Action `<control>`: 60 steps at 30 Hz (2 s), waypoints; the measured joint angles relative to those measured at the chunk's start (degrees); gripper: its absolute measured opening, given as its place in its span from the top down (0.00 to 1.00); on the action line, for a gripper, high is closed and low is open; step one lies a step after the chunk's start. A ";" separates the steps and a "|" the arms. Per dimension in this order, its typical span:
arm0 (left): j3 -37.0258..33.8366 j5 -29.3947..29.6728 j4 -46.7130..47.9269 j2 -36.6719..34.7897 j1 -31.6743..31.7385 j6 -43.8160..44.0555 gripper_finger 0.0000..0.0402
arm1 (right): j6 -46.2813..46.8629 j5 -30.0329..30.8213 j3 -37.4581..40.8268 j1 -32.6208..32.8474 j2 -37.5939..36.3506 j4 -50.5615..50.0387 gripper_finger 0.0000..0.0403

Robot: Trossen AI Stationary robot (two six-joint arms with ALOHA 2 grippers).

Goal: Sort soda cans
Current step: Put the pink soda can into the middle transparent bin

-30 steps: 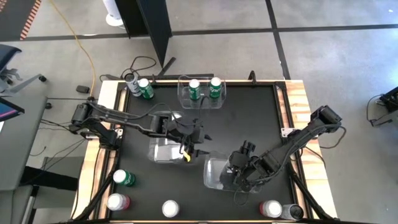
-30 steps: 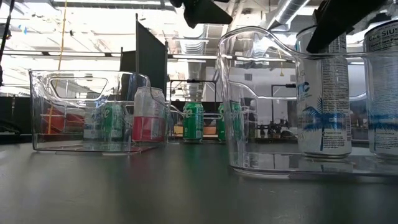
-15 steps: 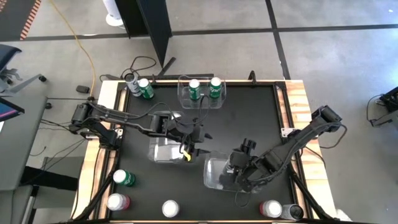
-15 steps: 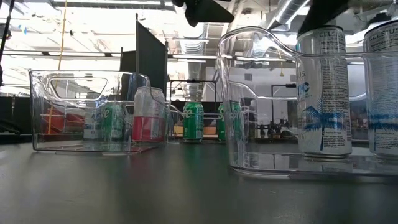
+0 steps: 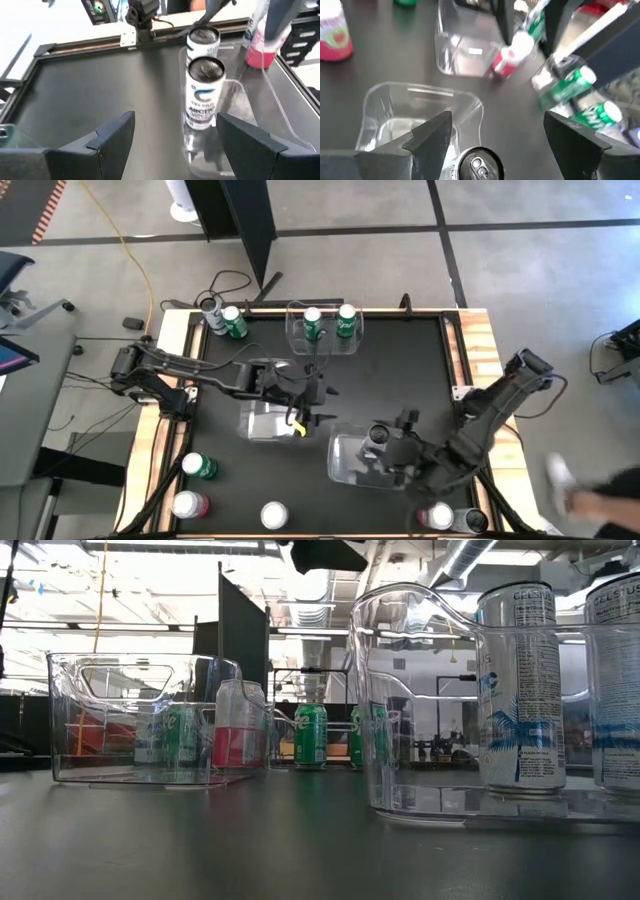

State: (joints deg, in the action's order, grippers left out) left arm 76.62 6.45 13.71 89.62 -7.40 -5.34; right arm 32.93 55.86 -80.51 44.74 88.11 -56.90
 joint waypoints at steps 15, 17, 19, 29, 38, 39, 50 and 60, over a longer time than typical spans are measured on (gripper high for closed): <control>0.00 0.93 -2.71 -1.24 -1.27 -1.00 0.31 | 15.34 -3.77 6.93 16.92 -11.81 -6.99 0.18; 0.00 0.95 -3.21 -1.24 -1.27 -0.51 0.31 | 17.07 -4.65 6.93 18.73 -13.12 -8.06 0.18; 0.00 1.26 -3.95 -1.24 -1.27 0.64 0.31 | 17.59 -4.74 6.93 20.05 -14.28 -8.94 0.18; 0.00 12.46 -5.83 -1.24 -0.99 3.46 0.31 | 3.62 9.04 6.93 20.91 -14.99 -12.92 0.18; -0.07 16.97 -7.29 -3.63 1.17 -0.79 0.31 | -3.31 13.25 6.92 20.69 -15.86 -13.57 0.19; -0.07 17.02 -7.07 -4.65 1.52 -1.99 0.31 | -3.32 13.14 6.91 20.69 -15.86 -13.63 0.19; -0.02 17.51 2.59 -13.47 9.51 -5.99 0.31 | -3.01 14.69 6.91 17.55 -15.84 -14.73 0.21; -0.02 10.03 19.97 -15.22 24.92 0.91 0.31 | 1.57 14.73 6.91 13.57 -15.82 -14.40 0.21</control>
State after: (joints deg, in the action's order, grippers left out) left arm 76.60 16.48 33.68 74.40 17.52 -4.43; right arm 34.50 70.59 -73.60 58.30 72.29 -71.30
